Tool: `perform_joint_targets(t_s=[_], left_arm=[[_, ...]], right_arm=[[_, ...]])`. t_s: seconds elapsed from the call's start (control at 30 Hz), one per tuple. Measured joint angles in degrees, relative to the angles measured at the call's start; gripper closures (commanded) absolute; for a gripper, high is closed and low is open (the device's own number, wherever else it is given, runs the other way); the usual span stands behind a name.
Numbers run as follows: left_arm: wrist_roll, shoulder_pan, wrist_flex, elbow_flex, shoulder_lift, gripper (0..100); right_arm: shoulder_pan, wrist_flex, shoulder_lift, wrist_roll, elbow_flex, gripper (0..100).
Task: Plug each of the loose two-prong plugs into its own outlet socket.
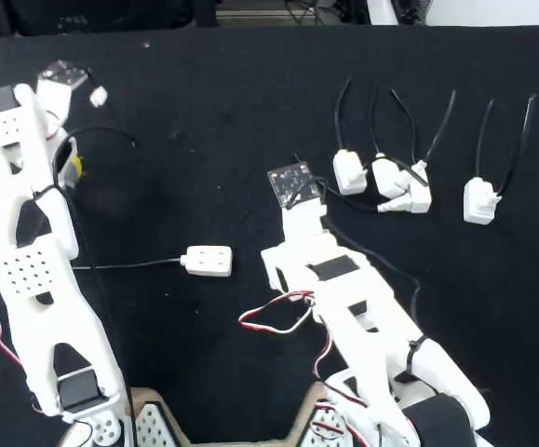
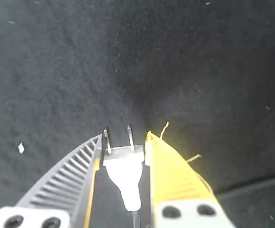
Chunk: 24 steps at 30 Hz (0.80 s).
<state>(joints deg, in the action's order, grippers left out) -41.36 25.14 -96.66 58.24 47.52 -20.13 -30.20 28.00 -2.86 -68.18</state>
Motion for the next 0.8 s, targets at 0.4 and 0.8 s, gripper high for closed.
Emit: perform_joint_targets(t_s=[0.4,0.8], left_arm=[[14.15,-1.49,-3.78,-1.49,-6.24,97],[28.84,-16.18,1.76,-49.14,-50.02,97]], right_arm=[[0.09,-2.73,0.35,0.0,1.49,86.0],[1.76,-28.13,23.56,2.9,12.13,86.1]])
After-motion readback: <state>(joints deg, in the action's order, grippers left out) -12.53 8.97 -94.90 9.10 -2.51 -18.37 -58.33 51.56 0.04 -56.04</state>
